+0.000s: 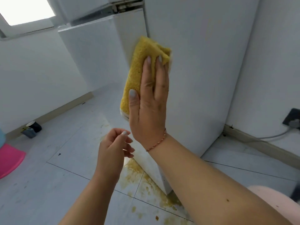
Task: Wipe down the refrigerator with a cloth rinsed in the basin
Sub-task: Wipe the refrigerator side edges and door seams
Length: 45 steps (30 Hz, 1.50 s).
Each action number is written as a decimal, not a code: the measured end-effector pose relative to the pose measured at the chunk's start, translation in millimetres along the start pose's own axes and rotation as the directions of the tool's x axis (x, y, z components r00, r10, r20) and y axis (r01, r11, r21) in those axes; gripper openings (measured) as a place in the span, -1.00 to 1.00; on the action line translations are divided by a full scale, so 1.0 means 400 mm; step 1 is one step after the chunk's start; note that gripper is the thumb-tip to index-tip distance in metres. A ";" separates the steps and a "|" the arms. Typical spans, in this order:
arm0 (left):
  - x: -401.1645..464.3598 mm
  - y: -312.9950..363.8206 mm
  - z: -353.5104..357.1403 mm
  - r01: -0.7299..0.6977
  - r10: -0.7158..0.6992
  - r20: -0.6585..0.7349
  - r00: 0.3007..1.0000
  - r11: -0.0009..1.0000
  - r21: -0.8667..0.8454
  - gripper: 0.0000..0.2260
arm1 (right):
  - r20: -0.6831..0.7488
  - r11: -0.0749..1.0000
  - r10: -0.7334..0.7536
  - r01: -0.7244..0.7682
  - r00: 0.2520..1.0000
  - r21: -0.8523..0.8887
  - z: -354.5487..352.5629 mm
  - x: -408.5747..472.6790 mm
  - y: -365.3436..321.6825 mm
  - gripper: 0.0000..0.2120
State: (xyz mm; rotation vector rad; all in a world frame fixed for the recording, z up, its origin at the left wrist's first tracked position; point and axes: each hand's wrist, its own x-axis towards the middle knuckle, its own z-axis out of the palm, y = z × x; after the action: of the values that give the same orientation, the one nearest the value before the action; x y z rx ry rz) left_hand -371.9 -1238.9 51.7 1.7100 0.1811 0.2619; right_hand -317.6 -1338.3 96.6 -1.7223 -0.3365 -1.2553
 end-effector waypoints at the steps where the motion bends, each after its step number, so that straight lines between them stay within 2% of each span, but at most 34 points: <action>1: 0.007 -0.003 0.001 -0.002 0.002 0.008 1.000 1.000 0.005 -0.84 | 0.016 1.000 0.021 -0.021 1.000 0.000 -0.002 -0.028 0.018 -0.45; 8: 0.028 -0.038 0.025 0.003 -0.006 0.059 0.998 0.998 0.056 -0.81 | 0.086 0.981 0.194 -0.192 0.977 -0.034 -0.001 -0.235 0.115 -0.47; 13: 0.027 -0.103 0.038 -0.011 0.002 0.041 0.999 0.976 0.219 -0.75 | 0.081 0.944 0.327 -0.322 0.942 -0.067 0.010 -0.375 0.165 -0.49; 16: 0.022 -0.154 0.041 0.023 -0.037 0.039 0.999 0.953 0.302 -0.71 | 0.085 0.892 0.449 -0.441 0.890 -0.095 0.018 -0.457 0.187 -0.46; 19: 0.013 -0.205 0.047 0.065 -0.079 0.029 0.996 0.937 0.342 -0.71 | 0.123 0.800 0.597 -0.578 0.792 -0.163 0.019 -0.563 0.212 -0.43; 22: -0.002 -0.254 0.057 0.111 -0.135 0.038 0.990 0.922 0.372 -0.70 | 0.157 0.647 0.763 -0.742 0.627 -0.178 0.009 -0.670 0.247 -0.41; 23: -0.006 -0.266 0.060 0.127 -0.153 0.039 0.987 0.916 0.381 -0.70 | 0.168 0.558 0.828 -0.817 0.535 -0.148 0.003 -0.690 0.258 -0.42; 26: -0.020 -0.293 0.070 0.151 -0.191 0.056 0.980 0.897 0.415 -0.69 | 0.219 0.196 0.958 -0.980 0.186 -0.023 -0.015 -0.719 0.295 -0.47; 27: -0.022 -0.296 0.074 0.153 -0.199 0.064 0.978 0.892 0.426 -0.68 | 0.222 0.121 0.968 -0.993 0.118 -0.003 -0.016 -0.717 0.302 -0.47; 28: -0.024 -0.298 0.077 0.154 -0.203 0.070 0.977 0.889 0.431 -0.68 | 0.222 0.094 0.970 -0.995 0.096 0.023 -0.017 -0.708 0.301 -0.47; 29: -0.025 -0.298 0.080 0.154 -0.206 0.076 0.976 0.888 0.433 -0.68 | 0.215 0.109 0.970 -0.993 0.117 0.049 -0.012 -0.697 0.293 -0.48; 33: -0.031 -0.292 0.094 0.131 -0.204 0.116 0.972 0.883 0.450 -0.72 | 0.163 0.254 0.944 -0.948 0.286 0.190 0.022 -0.646 0.222 -0.47; 37: -0.043 -0.285 0.117 0.089 -0.192 0.171 0.966 0.872 0.481 -0.72 | 0.109 0.332 0.930 -0.930 0.351 0.156 0.029 -0.659 0.225 -0.44; 39: -0.046 -0.291 0.128 0.082 -0.201 0.197 0.959 0.869 0.487 -0.71 | 0.057 0.292 0.951 -0.945 0.303 0.147 0.034 -0.684 0.250 -0.35; 41: -0.049 -0.301 0.135 0.084 -0.217 0.210 0.953 0.858 0.506 -0.70 | 0.030 0.185 0.981 -0.971 0.192 0.153 0.038 -0.708 0.281 -0.28; 45: -0.059 -0.325 0.140 0.125 -0.260 0.191 0.947 0.842 0.524 -0.68 | 0.064 -0.087 0.995 -0.966 -0.074 0.245 0.037 -0.751 0.354 -0.52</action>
State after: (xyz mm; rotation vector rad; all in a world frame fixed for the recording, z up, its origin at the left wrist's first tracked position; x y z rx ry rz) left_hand -375.3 -1278.1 -86.3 2.2120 0.2461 -0.1816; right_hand -343.9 -1311.9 -233.6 -1.0537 0.8622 -0.0732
